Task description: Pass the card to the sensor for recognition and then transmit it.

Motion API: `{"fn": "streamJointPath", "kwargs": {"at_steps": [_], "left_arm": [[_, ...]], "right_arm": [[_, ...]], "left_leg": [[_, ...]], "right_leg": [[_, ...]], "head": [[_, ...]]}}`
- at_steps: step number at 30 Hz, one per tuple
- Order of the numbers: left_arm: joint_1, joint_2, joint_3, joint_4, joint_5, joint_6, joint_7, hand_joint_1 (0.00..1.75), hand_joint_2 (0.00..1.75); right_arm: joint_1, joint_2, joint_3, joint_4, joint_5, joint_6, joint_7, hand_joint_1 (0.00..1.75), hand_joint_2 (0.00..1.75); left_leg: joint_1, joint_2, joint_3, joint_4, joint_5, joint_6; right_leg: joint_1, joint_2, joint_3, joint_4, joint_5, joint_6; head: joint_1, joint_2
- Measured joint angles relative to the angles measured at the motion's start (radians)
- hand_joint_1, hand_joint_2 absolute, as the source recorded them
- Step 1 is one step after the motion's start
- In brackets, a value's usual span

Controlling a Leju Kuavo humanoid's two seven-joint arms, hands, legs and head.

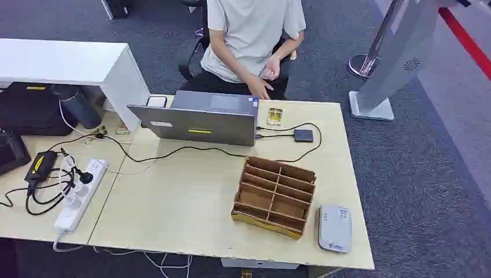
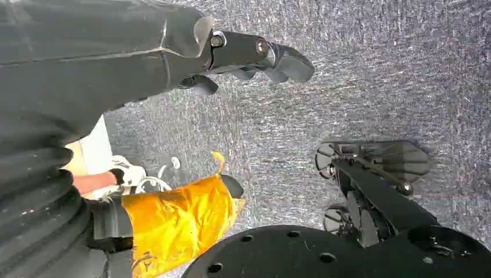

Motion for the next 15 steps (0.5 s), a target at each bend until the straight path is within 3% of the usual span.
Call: {"fn": "streamJointPath", "kwargs": {"at_steps": [4,15], "left_arm": [[-0.003,-0.005,0.017,0.000,-0.029,0.000,0.002,0.00,1.75],[-0.032,-0.038,0.143,0.005,-0.283,0.003,0.030,0.00,1.75]], "right_arm": [[-0.006,0.000,-0.004,0.001,0.029,0.000,0.005,0.00,1.75],[-0.055,0.026,-0.064,0.030,0.286,-0.011,0.051,0.00,1.75]], "left_leg": [[0.000,0.000,0.000,0.000,0.000,0.000],[0.000,0.000,0.000,0.000,0.000,0.000]], "right_leg": [[0.000,0.000,0.000,0.000,0.000,0.000],[0.000,0.000,0.000,0.000,0.000,0.000]], "head": [[0.000,0.000],[0.000,0.000]]}}
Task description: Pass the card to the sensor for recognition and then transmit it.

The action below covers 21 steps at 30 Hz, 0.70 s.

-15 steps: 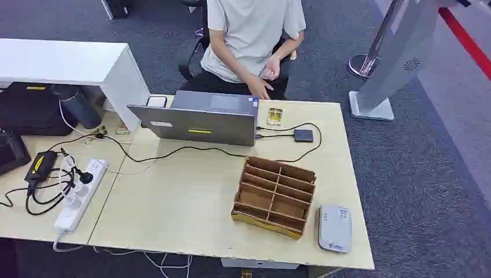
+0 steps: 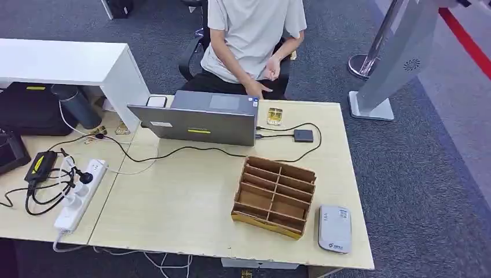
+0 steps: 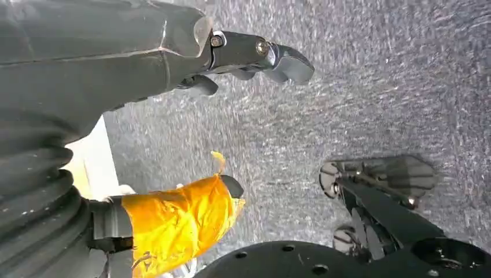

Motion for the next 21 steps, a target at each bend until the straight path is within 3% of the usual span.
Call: {"fn": "streamJointPath", "kwargs": {"at_steps": [21], "left_arm": [[-0.076,-0.082,0.297,0.079,-0.508,0.010,0.049,0.00,1.75]], "right_arm": [[-0.103,0.074,-0.162,0.083,0.501,-0.062,0.114,0.00,1.75]], "left_leg": [[0.000,0.000,0.000,0.000,0.000,0.000]], "right_leg": [[0.000,0.000,0.000,0.000,0.000,0.000]], "head": [[0.000,0.000]]}}
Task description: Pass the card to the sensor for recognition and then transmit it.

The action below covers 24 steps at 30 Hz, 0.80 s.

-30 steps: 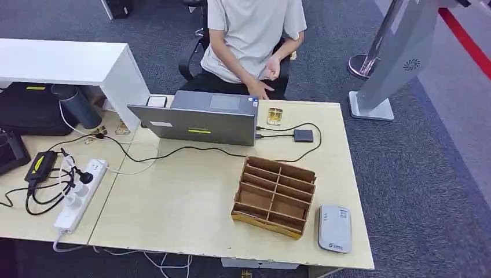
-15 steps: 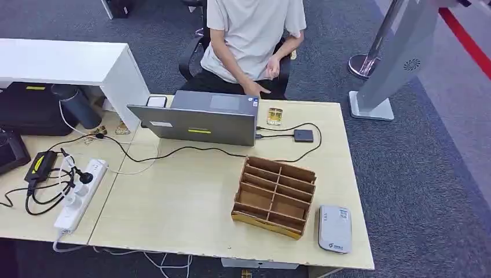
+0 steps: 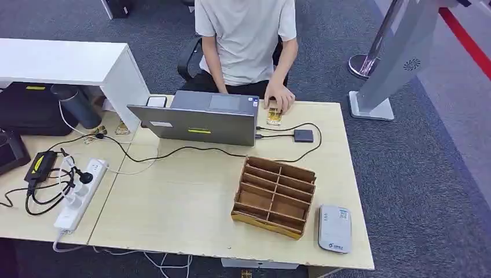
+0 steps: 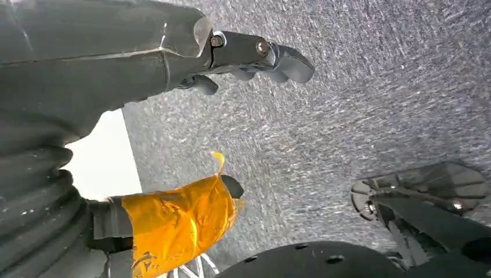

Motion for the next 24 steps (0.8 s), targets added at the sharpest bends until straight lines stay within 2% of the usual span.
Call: {"fn": "streamJointPath", "kwargs": {"at_steps": [8,14,17,19,20,21,22,23,24], "left_arm": [[-0.019,-0.025,0.093,0.027,-0.121,0.009,0.015,0.00,1.75],[-0.032,-0.040,0.168,0.053,-0.222,0.023,0.028,0.00,1.75],[-0.036,-0.044,0.189,0.059,-0.236,0.027,0.031,0.00,1.75],[-0.037,-0.045,0.199,0.062,-0.241,0.017,0.020,0.00,1.75],[-0.037,-0.031,0.201,0.064,-0.251,-0.004,-0.001,0.00,1.75],[-0.037,-0.022,0.201,0.070,-0.255,-0.023,-0.016,0.00,1.75],[-0.037,-0.005,0.201,0.075,-0.257,-0.043,-0.029,0.00,1.75],[-0.036,0.001,0.201,0.080,-0.256,-0.060,-0.039,0.00,1.75],[-0.035,0.019,0.201,0.083,-0.256,-0.070,-0.045,0.00,1.75]], "right_arm": [[-0.013,0.013,-0.064,0.028,0.100,-0.084,0.028,0.00,1.75],[-0.015,0.021,-0.121,0.050,0.178,-0.234,0.041,0.00,1.75],[-0.015,0.023,-0.134,0.056,0.194,-0.294,0.037,0.00,1.75],[-0.012,0.023,-0.149,0.057,0.160,-0.354,0.019,0.00,1.75],[-0.006,0.009,-0.167,0.057,0.133,-0.383,0.002,0.00,1.75],[-0.002,-0.009,-0.180,0.058,0.124,-0.375,-0.012,0.00,1.75],[0.015,-0.042,-0.194,0.049,0.108,-0.311,-0.029,0.00,1.75],[0.027,-0.068,-0.202,0.023,0.068,-0.275,-0.016,0.00,1.75],[0.043,-0.120,-0.192,0.008,-0.041,-0.268,-0.003,0.00,1.75]], "left_leg": [[0.000,0.000,0.000,0.000,0.000,0.000],[0.000,0.000,0.000,0.000,0.000,0.000],[0.000,0.000,0.000,0.000,0.000,0.000],[0.000,0.000,0.000,0.000,0.000,0.000],[0.000,0.000,0.000,0.000,0.000,0.000],[-0.001,-0.001,0.001,0.000,0.000,0.000],[-0.001,-0.001,0.000,0.000,0.000,0.000],[-0.003,-0.003,0.000,0.000,0.000,0.000],[-0.002,-0.002,-0.001,0.000,0.000,0.000]], "right_leg": [[0.000,0.000,0.000,0.000,0.000,0.000],[0.000,0.000,0.000,0.000,0.000,0.000],[0.000,0.000,0.000,0.000,0.000,0.000],[0.000,0.000,0.000,0.000,0.000,0.000],[0.000,0.000,0.000,0.000,0.000,0.000],[-0.001,-0.001,-0.001,0.000,0.000,0.000],[-0.001,-0.001,0.001,0.000,0.000,0.000],[-0.003,-0.002,0.000,0.000,-0.001,0.001],[-0.002,-0.001,0.000,-0.001,-0.001,0.001]], "head": [[0.000,0.000],[0.000,0.000],[0.000,0.000],[0.000,0.000],[0.000,0.000],[0.000,0.000],[-0.002,0.000],[0.000,0.000],[-0.005,0.000]]}}
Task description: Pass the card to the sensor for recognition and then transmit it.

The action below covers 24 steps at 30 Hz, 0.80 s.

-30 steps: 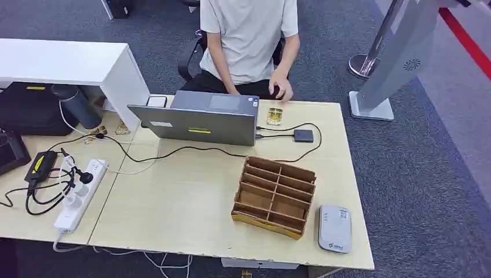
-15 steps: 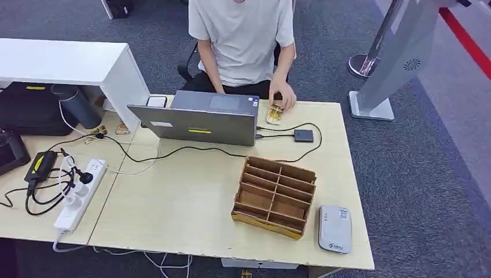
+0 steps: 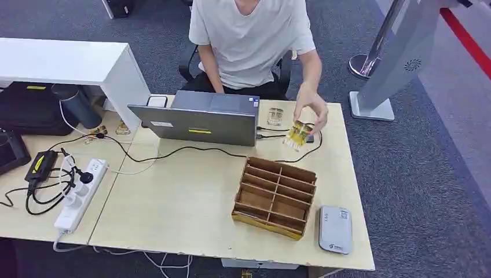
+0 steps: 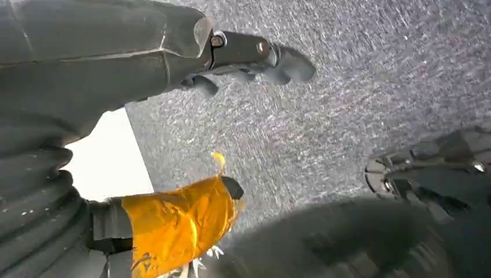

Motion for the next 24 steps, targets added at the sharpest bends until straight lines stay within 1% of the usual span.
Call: {"fn": "streamJointPath", "kwargs": {"at_steps": [1,2,3,4,5,6,10,11,12,15,18,20,21,23,24], "left_arm": [[0.001,0.008,0.000,0.002,0.000,-0.008,-0.002,0.00,1.75],[0.003,0.016,0.000,0.002,0.000,-0.009,-0.003,0.00,1.75],[0.004,0.024,0.000,0.002,-0.002,-0.011,-0.003,0.00,1.75],[0.002,0.029,0.000,0.002,-0.006,-0.013,-0.003,0.00,1.75],[0.001,0.032,0.000,0.002,-0.007,-0.015,-0.003,0.00,1.75],[-0.002,0.033,0.000,0.002,-0.008,-0.017,-0.003,0.00,1.75],[-0.004,0.035,0.000,0.002,-0.012,-0.019,-0.003,0.00,1.75],[-0.004,0.035,0.000,0.002,-0.012,-0.019,-0.003,0.00,1.75],[-0.004,0.035,0.000,0.002,-0.012,-0.019,-0.003,0.00,1.75],[-0.004,0.035,0.000,0.002,-0.012,-0.019,-0.003,0.00,1.75],[-0.004,0.035,0.000,0.002,-0.014,-0.019,-0.003,0.00,1.75],[-0.005,0.035,0.000,0.002,-0.015,-0.019,-0.004,0.00,1.75],[-0.005,0.035,0.000,0.002,-0.015,-0.019,-0.003,0.00,1.75],[-0.005,0.035,0.000,0.002,-0.018,-0.019,-0.004,0.00,1.75],[-0.005,0.035,0.000,0.002,-0.019,-0.019,-0.004,0.00,1.75]], "right_arm": [[0.019,-0.033,0.023,-0.014,-0.079,0.021,-0.006,0.00,1.75],[0.040,-0.083,0.043,-0.041,-0.109,0.034,-0.003,0.00,1.75],[0.055,-0.100,0.054,-0.063,-0.108,0.039,0.011,0.00,1.75],[0.067,-0.145,0.056,-0.090,-0.098,0.042,0.022,0.00,1.75],[0.073,-0.153,0.061,-0.107,-0.081,0.049,0.030,0.00,1.75],[0.080,-0.187,0.068,-0.129,-0.051,0.044,0.030,0.00,1.75],[0.090,-0.226,0.068,-0.219,0.082,0.068,0.039,0.00,1.75],[0.090,-0.236,0.064,-0.236,0.104,0.073,0.041,0.00,1.75],[0.089,-0.243,0.055,-0.258,0.124,0.082,0.041,0.00,1.75],[0.090,-0.253,0.038,-0.293,0.150,0.085,0.040,0.00,1.75],[0.088,-0.255,0.009,-0.329,0.227,0.081,0.011,0.00,1.75],[0.080,-0.258,-0.021,-0.364,0.287,0.094,-0.022,0.00,1.75],[0.074,-0.258,-0.037,-0.387,0.308,0.098,-0.049,0.00,1.75],[0.061,-0.258,-0.052,-0.465,0.327,0.102,-0.159,0.00,1.75],[0.050,-0.258,-0.051,-0.501,0.335,0.111,-0.180,0.00,1.75]], "left_leg": [[0.000,0.000,0.000,0.000,-0.001,0.001],[-0.001,0.000,0.000,0.000,-0.001,0.002],[-0.002,0.000,0.000,0.000,-0.001,0.002],[-0.002,0.001,0.000,0.000,-0.001,0.002],[-0.002,0.002,0.000,0.000,-0.001,0.002],[-0.002,0.003,0.000,0.000,-0.001,0.002],[-0.003,0.006,0.002,0.000,-0.001,0.002],[-0.002,0.006,0.002,0.000,-0.001,0.002],[-0.002,0.005,0.002,0.001,-0.001,0.002],[-0.001,0.005,0.002,0.001,-0.001,0.002],[-0.001,0.006,0.002,0.000,-0.001,0.002],[-0.001,0.006,0.002,0.000,-0.001,0.002],[-0.001,0.006,0.002,0.000,-0.001,0.002],[-0.001,0.007,0.002,0.000,0.000,0.002],[-0.001,0.008,0.002,0.000,0.000,0.001]], "right_leg": [[0.000,0.000,0.001,0.000,0.000,0.000],[-0.001,0.000,0.002,-0.001,0.000,0.000],[-0.002,0.000,0.001,0.000,0.000,0.000],[-0.002,0.000,0.001,-0.001,0.001,0.001],[-0.001,0.002,0.001,-0.001,0.001,0.001],[-0.002,0.003,0.001,-0.001,0.001,0.001],[-0.002,0.004,0.001,-0.001,0.001,0.002],[-0.002,0.004,0.001,-0.001,0.001,0.002],[-0.002,0.004,0.001,-0.001,0.001,0.002],[-0.001,0.004,0.001,-0.001,0.002,0.002],[-0.001,0.005,0.001,0.000,0.002,0.001],[-0.001,0.005,0.001,0.000,0.002,0.001],[-0.001,0.005,0.001,0.000,0.002,0.001],[-0.001,0.006,0.001,0.001,0.002,0.001],[-0.001,0.007,0.001,0.000,0.002,0.001]], "head": [[0.001,0.000],[0.000,0.000],[0.001,0.000],[-0.001,0.000],[0.001,0.000],[0.000,0.000],[0.000,0.000],[-0.003,0.000],[-0.001,0.000],[-0.002,0.000],[-0.003,0.000],[-0.003,0.000],[-0.002,0.000],[-0.003,0.000],[-0.003,0.000]]}}
